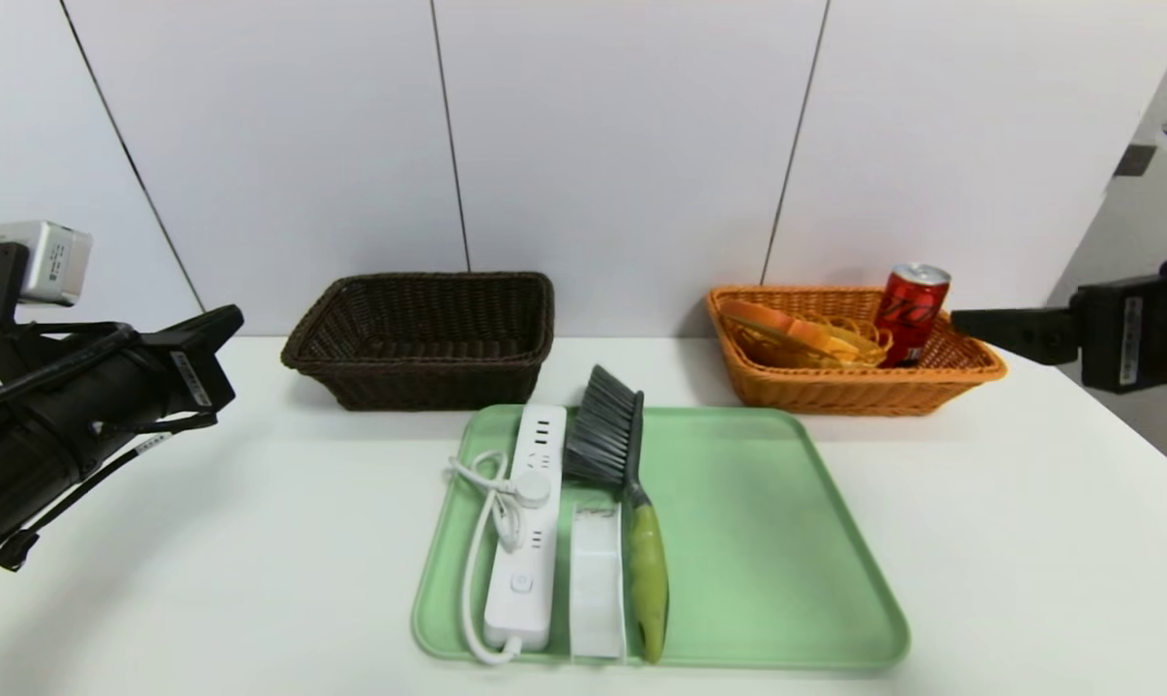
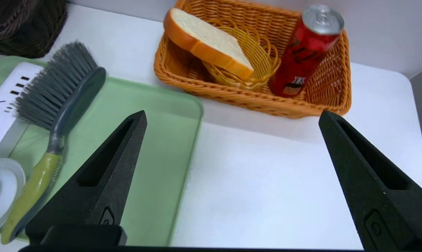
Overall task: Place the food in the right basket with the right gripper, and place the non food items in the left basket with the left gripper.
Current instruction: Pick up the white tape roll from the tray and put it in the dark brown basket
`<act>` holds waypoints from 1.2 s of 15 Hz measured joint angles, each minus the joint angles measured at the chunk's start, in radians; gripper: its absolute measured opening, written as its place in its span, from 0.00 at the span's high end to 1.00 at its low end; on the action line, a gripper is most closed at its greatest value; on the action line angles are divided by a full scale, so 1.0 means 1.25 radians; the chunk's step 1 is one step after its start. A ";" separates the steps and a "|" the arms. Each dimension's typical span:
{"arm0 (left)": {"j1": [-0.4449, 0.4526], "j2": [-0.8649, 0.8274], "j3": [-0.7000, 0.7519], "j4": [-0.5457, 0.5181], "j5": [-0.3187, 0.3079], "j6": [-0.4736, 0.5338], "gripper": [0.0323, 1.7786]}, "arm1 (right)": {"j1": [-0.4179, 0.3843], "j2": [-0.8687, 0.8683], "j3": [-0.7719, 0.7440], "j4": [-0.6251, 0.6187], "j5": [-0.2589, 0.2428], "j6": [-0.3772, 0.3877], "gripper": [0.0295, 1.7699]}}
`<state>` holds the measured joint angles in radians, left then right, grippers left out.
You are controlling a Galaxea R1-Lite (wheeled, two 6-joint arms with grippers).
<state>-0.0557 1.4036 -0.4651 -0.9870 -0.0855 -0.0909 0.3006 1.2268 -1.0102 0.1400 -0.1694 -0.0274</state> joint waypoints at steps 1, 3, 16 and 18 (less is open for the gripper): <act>-0.001 0.000 0.002 0.000 0.001 -0.005 0.99 | -0.006 -0.022 0.065 -0.058 0.002 0.006 0.04; -0.009 -0.002 0.007 -0.001 0.004 -0.018 0.99 | -0.015 -0.060 0.173 -0.164 0.004 0.015 0.04; -0.461 -0.026 -0.201 0.318 0.470 -0.068 0.99 | -0.010 -0.094 0.288 -0.207 0.011 0.012 0.04; -0.496 -0.031 -0.307 0.489 0.500 -0.073 0.99 | -0.010 -0.092 0.293 -0.207 0.011 0.004 0.04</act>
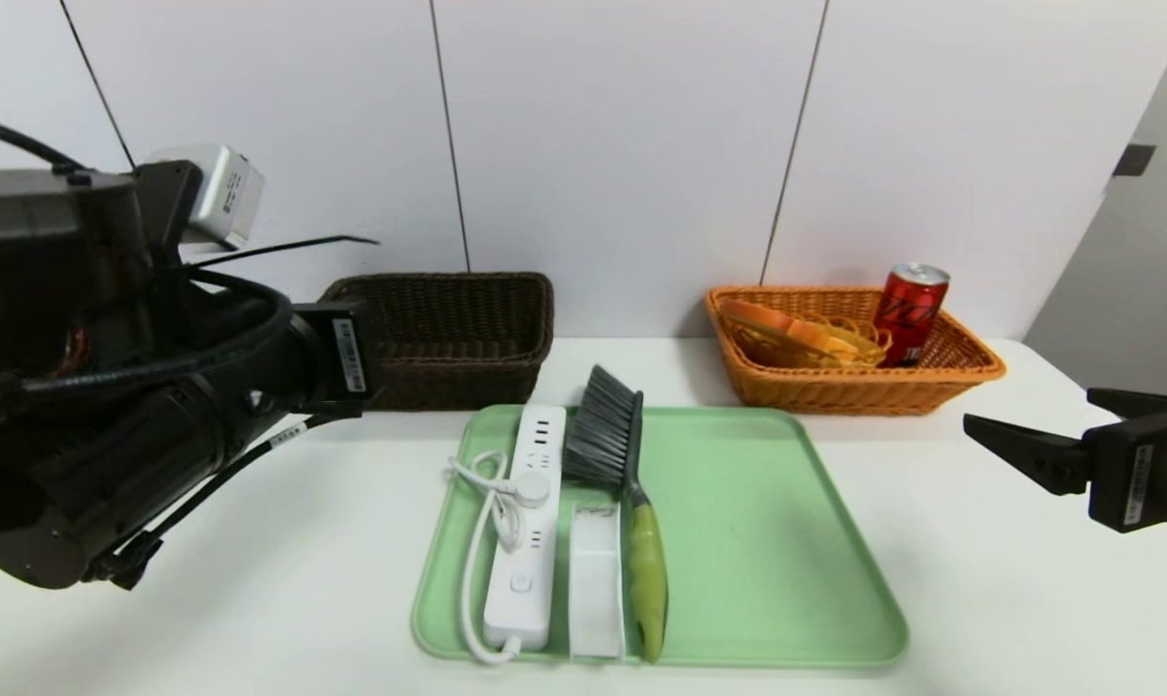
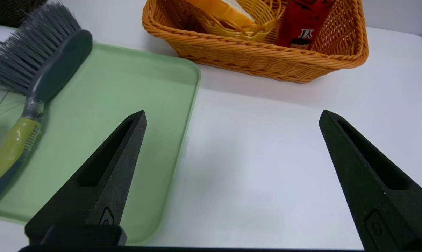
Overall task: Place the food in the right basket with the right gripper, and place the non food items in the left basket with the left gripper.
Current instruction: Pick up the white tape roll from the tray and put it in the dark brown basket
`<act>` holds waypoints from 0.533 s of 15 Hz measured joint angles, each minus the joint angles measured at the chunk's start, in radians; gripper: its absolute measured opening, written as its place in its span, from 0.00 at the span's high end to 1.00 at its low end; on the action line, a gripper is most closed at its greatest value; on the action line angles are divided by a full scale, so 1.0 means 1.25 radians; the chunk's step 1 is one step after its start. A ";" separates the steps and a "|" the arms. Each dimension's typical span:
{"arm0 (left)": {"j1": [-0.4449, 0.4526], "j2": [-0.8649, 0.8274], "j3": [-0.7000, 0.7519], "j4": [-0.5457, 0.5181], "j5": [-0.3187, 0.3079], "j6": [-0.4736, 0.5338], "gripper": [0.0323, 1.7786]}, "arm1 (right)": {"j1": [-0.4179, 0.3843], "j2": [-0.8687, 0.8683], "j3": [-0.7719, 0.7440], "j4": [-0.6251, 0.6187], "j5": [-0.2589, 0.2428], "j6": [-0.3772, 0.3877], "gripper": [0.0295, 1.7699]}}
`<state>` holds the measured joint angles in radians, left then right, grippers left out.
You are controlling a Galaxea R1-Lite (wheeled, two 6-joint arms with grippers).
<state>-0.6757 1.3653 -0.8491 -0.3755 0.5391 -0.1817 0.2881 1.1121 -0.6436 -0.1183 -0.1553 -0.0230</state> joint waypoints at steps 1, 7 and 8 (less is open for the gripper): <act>-0.021 -0.003 -0.058 0.093 0.005 -0.004 0.99 | 0.000 0.002 0.003 -0.001 0.000 -0.003 0.04; -0.160 0.031 -0.407 0.642 0.019 -0.112 0.99 | -0.006 0.010 0.017 -0.002 -0.002 -0.034 0.04; -0.180 0.047 -0.447 0.707 0.020 -0.154 0.99 | -0.006 0.011 0.019 -0.002 -0.002 -0.037 0.04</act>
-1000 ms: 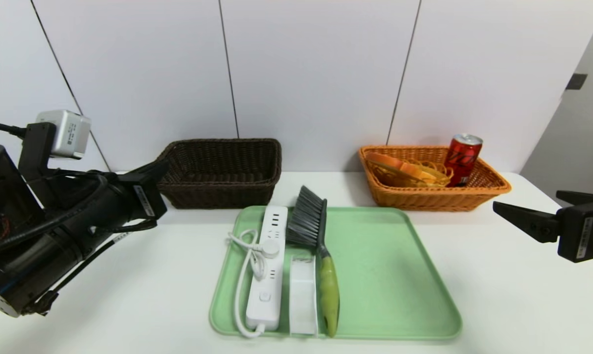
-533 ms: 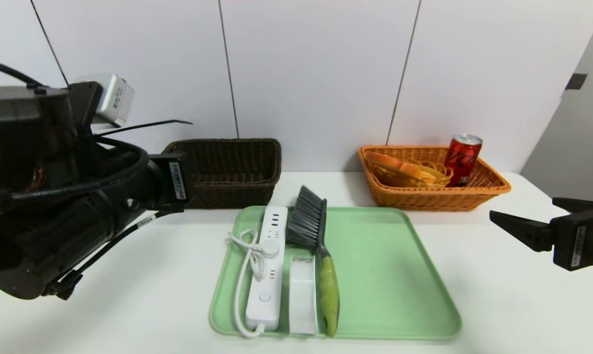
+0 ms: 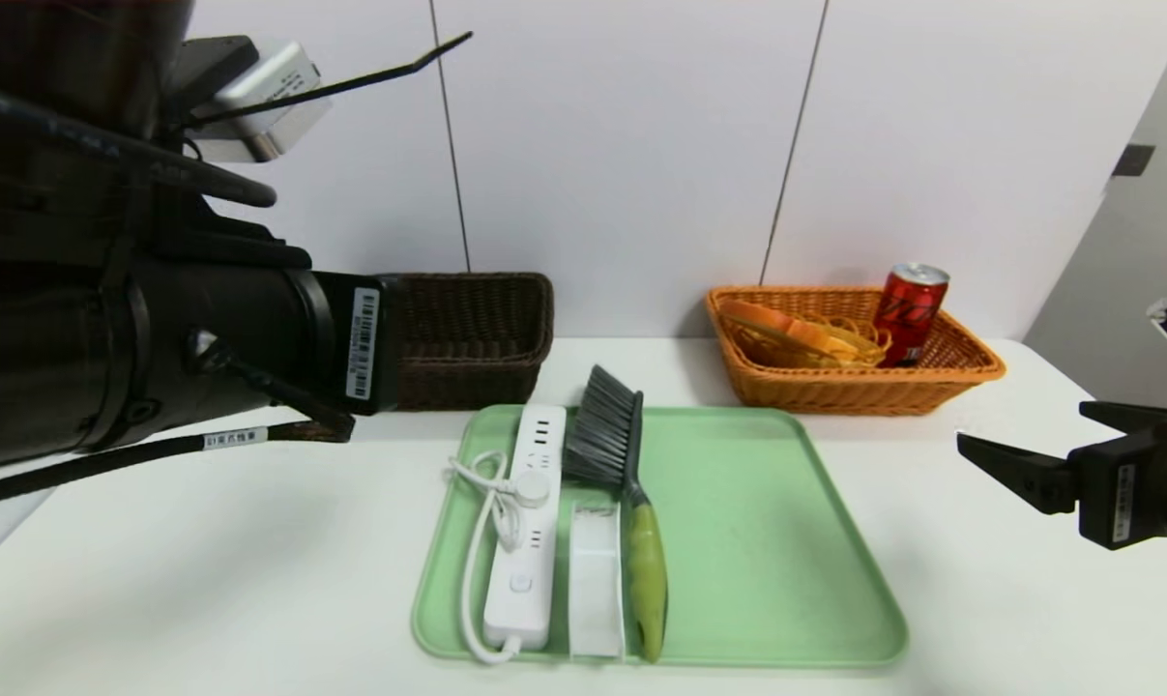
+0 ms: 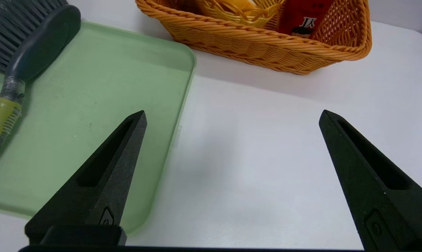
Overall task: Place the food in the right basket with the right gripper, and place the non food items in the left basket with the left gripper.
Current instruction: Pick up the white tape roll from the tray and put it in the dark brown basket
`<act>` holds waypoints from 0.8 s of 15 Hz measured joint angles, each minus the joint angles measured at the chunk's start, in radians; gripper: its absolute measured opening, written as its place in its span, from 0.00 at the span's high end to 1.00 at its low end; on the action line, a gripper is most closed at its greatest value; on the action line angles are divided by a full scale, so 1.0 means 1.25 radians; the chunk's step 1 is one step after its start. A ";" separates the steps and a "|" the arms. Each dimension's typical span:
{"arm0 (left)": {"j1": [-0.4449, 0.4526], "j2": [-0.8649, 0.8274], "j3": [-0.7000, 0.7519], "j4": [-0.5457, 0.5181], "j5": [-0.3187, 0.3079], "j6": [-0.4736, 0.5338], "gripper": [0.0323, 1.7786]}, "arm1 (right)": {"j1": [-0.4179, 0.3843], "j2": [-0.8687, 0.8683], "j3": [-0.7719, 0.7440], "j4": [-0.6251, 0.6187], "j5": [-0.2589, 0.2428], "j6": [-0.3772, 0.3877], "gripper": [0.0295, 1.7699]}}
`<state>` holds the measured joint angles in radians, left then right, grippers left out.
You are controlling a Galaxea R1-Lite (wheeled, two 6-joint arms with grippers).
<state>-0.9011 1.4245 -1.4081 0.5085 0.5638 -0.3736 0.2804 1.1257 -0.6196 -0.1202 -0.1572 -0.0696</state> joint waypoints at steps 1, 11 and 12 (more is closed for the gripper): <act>-0.018 0.020 -0.035 0.047 0.001 -0.046 0.99 | 0.000 0.001 0.005 0.000 0.000 -0.002 0.04; -0.118 0.187 -0.224 0.227 0.099 -0.211 0.99 | -0.003 -0.001 0.042 0.000 -0.001 -0.007 0.04; -0.127 0.196 -0.228 0.238 0.100 -0.218 0.99 | -0.003 -0.001 0.044 0.000 -0.001 -0.006 0.04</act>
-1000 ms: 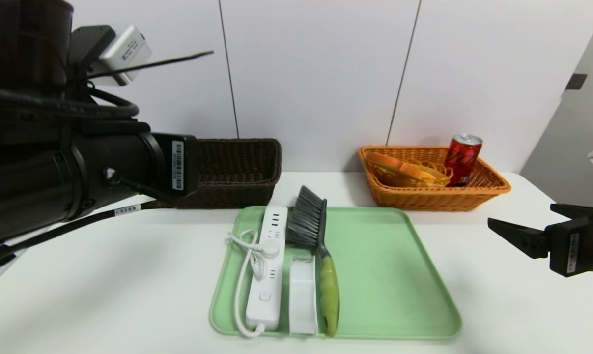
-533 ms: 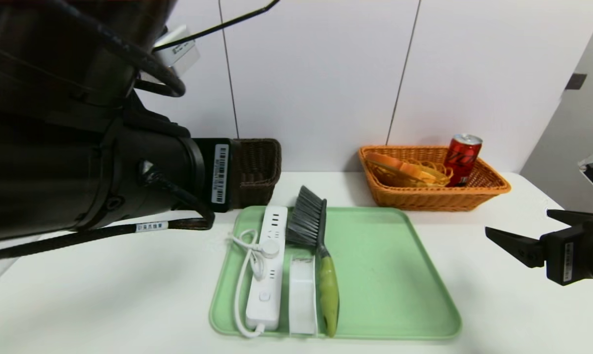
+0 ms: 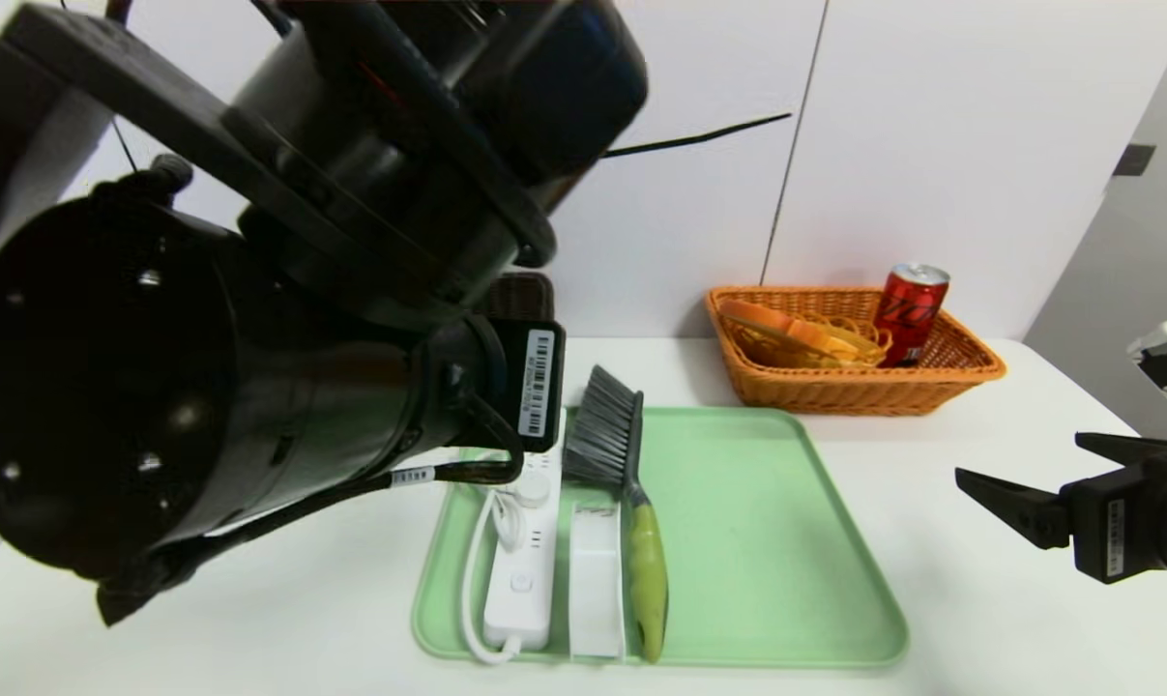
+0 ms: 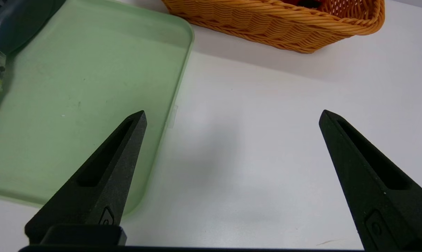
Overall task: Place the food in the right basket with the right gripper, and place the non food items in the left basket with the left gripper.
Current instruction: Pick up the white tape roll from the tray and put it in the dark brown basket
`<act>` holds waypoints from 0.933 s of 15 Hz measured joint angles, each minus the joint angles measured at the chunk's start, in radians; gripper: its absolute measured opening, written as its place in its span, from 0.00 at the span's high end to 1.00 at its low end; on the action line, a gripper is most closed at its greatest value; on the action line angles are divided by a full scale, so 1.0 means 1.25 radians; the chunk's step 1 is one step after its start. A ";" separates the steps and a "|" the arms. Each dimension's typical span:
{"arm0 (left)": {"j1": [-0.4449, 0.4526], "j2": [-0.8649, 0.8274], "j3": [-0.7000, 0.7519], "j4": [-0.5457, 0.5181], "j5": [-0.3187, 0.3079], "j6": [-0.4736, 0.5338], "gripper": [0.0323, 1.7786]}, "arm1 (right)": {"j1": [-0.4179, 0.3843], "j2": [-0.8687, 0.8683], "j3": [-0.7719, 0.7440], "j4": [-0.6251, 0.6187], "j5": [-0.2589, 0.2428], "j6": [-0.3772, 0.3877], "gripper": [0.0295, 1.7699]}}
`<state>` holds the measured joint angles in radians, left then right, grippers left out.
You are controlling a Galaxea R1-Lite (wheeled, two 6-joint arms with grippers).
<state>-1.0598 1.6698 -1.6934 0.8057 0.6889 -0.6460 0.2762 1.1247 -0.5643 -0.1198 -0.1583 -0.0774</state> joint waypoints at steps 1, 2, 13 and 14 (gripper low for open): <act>-0.005 0.007 -0.002 0.002 0.001 -0.001 0.99 | 0.000 0.000 0.002 -0.001 0.000 0.000 0.04; -0.007 0.013 -0.003 0.002 0.002 -0.001 0.99 | 0.000 -0.001 0.007 0.000 0.000 0.000 0.04; -0.075 0.074 -0.016 0.018 0.002 -0.065 0.99 | -0.002 -0.001 0.028 0.000 -0.001 -0.013 0.04; -0.078 0.078 -0.017 0.038 0.003 -0.066 0.99 | -0.002 -0.001 0.030 -0.001 -0.001 -0.013 0.04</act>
<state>-1.1570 1.7679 -1.7151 0.8538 0.6921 -0.7287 0.2740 1.1236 -0.5268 -0.1206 -0.1600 -0.0938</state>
